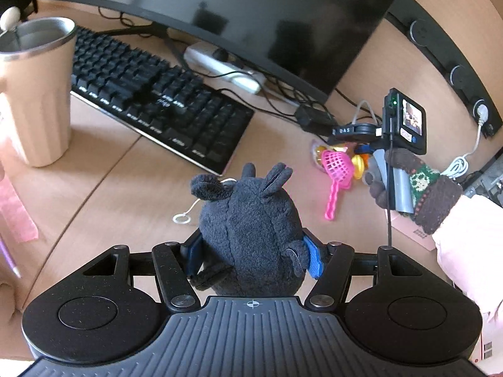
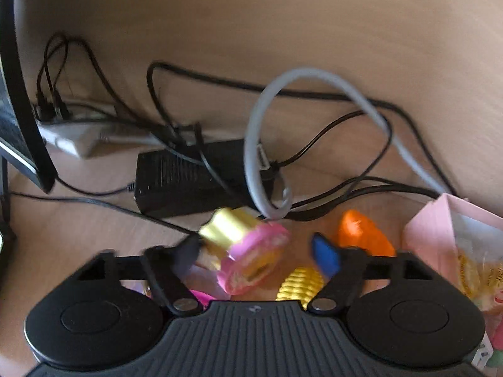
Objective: Organize objects
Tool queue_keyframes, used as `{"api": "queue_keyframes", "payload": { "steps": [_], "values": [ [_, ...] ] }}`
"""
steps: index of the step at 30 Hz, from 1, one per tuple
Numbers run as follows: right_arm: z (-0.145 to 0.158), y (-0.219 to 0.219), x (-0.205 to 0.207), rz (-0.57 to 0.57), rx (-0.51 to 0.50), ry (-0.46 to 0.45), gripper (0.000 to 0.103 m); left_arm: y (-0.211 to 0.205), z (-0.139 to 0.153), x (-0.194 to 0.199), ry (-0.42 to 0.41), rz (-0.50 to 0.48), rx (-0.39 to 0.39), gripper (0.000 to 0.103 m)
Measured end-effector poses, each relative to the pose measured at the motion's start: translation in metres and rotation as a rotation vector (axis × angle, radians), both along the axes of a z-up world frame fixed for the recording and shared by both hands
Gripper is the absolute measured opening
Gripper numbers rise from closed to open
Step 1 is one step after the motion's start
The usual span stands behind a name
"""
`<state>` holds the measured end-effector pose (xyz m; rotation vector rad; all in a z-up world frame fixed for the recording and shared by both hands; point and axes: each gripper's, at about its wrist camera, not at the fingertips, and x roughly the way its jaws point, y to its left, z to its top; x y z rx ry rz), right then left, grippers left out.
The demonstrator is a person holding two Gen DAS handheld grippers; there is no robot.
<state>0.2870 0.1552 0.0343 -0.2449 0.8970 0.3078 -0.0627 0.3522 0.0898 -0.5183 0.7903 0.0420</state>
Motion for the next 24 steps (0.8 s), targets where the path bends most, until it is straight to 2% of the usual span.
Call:
{"api": "queue_keyframes", "payload": {
  "steps": [7,11,17,20,24],
  "values": [
    [0.014,-0.013,-0.030,0.036,-0.008,0.008,0.059,-0.001,-0.004,0.015,-0.016,-0.080,-0.026,0.066],
    [0.017,-0.029,-0.066,0.072,-0.017,0.033,0.059,-0.013,-0.007,0.031,-0.025,-0.156,-0.042,0.066],
    [0.042,-0.069,-0.135,0.100,-0.060,-0.034,0.059,-0.041,-0.011,0.049,-0.038,-0.278,-0.072,0.066],
    [0.044,-0.087,-0.170,0.151,-0.125,-0.034,0.059,-0.054,-0.016,0.058,-0.034,-0.311,-0.097,0.066],
    [0.032,-0.106,-0.216,0.228,-0.234,-0.051,0.059,-0.073,-0.021,0.070,-0.045,-0.364,-0.106,0.066]
  ]
}}
